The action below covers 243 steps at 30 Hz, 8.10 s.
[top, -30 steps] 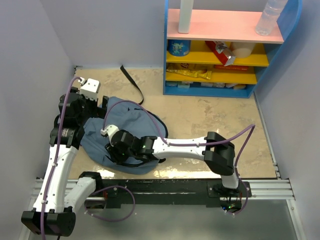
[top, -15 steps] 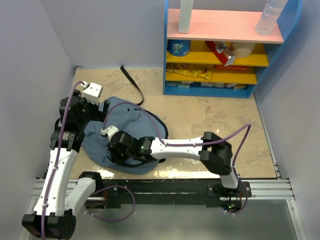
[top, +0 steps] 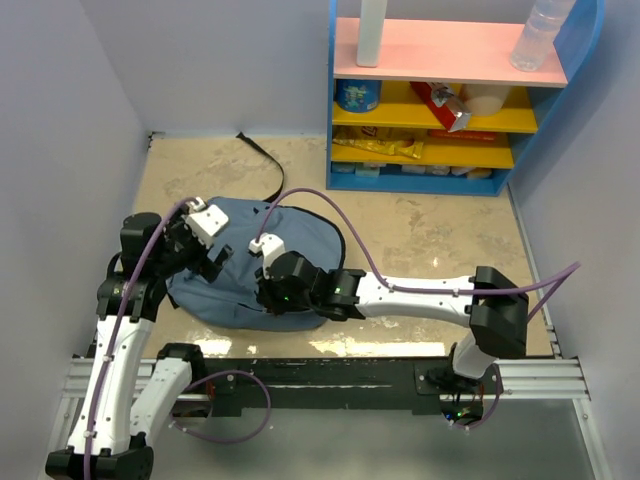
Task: Pack the student bag
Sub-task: Zip the student bag at the center of the board.
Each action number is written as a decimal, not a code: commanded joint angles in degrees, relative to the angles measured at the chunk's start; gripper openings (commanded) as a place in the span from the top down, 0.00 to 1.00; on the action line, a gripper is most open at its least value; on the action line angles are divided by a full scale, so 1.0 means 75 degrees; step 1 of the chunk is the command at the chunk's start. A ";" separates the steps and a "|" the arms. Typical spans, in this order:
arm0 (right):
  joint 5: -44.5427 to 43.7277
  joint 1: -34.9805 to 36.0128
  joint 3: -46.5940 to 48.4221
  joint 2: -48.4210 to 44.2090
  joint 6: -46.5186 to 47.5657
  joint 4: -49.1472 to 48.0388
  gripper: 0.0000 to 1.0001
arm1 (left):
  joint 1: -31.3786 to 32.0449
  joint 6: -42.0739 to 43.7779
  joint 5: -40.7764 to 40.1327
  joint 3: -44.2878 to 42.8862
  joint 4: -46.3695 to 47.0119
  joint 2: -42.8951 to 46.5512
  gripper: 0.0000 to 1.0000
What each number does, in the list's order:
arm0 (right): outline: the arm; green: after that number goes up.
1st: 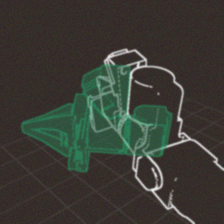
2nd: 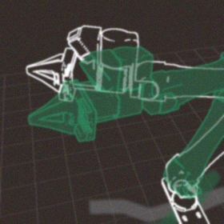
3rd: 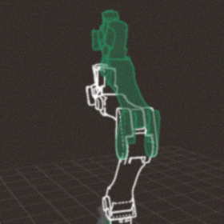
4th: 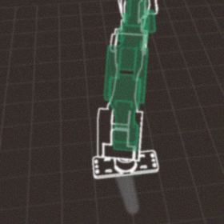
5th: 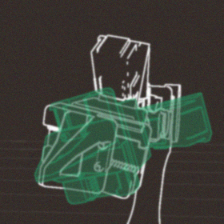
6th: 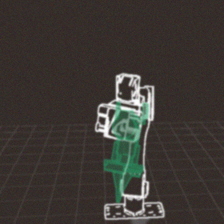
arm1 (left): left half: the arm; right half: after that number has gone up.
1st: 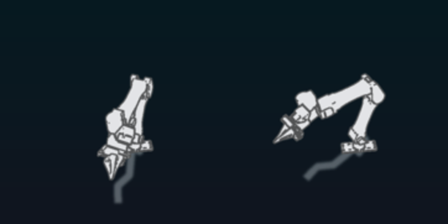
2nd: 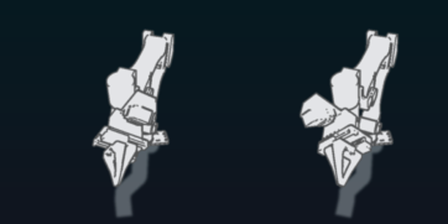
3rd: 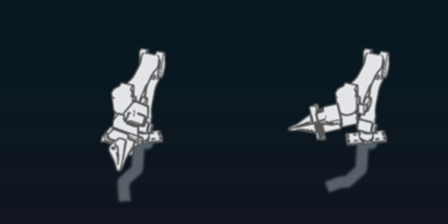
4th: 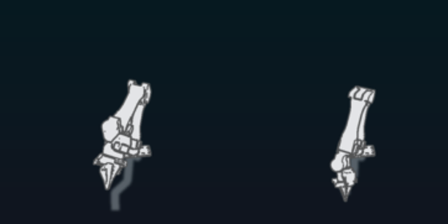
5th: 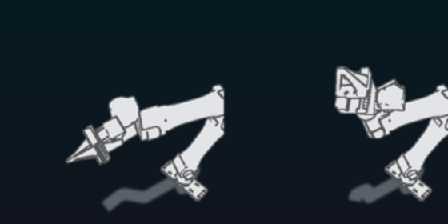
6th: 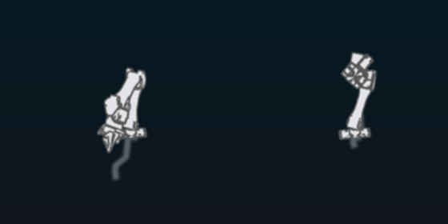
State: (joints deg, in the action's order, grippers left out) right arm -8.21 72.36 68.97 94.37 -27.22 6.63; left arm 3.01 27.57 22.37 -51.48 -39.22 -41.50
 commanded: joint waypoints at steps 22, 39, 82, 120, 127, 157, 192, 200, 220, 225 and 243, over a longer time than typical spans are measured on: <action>0.0016 -0.0858 -0.0641 -0.0758 -0.0846 -0.1083 1.00 | 0.0021 0.5769 0.4634 0.1145 -0.2600 -0.0443 0.00; 0.0169 -0.0859 -0.0887 -0.1157 -0.1233 -0.1224 1.00 | 0.2002 0.3672 0.3358 0.1977 0.0072 -0.0900 0.21; -0.1331 -0.2100 -0.1754 -0.2668 -0.0765 0.0639 1.00 | 0.2283 0.4456 0.2431 0.2048 -0.0594 -0.1135 1.00; -0.0548 -0.4515 -0.1977 -0.2328 0.0045 0.0147 1.00 | 0.2283 0.5115 0.2231 0.0925 -0.2061 -0.0396 0.40; 0.0004 -0.4468 -0.2445 -0.2726 -0.0354 -0.0040 1.00 | 0.2515 0.2292 0.3778 -0.0670 -0.0831 -0.1708 0.07; 0.2501 -0.3614 -0.3618 -0.2563 -0.2300 -0.2513 0.65 | 0.5201 0.0484 0.0323 0.1274 0.2018 -0.2085 0.25; 0.1118 -0.3459 -0.3010 -0.3091 -0.1715 -0.1167 1.00 | 0.6068 0.0939 0.0966 0.1146 0.1820 -0.2811 1.00; 0.1118 -0.4280 -0.2260 -0.2669 -0.0942 -0.0486 1.00 | 0.6816 0.2018 0.1283 0.0689 0.0566 -0.2881 1.00; 0.1305 -0.5464 -0.1685 -0.2141 -0.0109 -0.0099 1.00 | 0.7591 0.4081 0.1693 0.0372 -0.1261 -0.3034 1.00; 0.1236 -0.5675 -0.1275 -0.1568 0.0172 -0.0065 1.00 | 0.7638 0.4456 0.1962 0.0291 -0.1730 -0.2893 1.00; 0.2242 -0.5816 -0.2362 -0.3733 0.0407 -0.1116 1.00 | 0.7732 0.4960 0.1834 0.0384 -0.2071 -0.2951 1.00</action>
State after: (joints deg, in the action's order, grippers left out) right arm 13.39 33.01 53.08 74.56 -27.59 14.11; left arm 58.06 65.19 24.75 -49.08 -40.27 -64.71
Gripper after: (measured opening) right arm 0.014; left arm 0.114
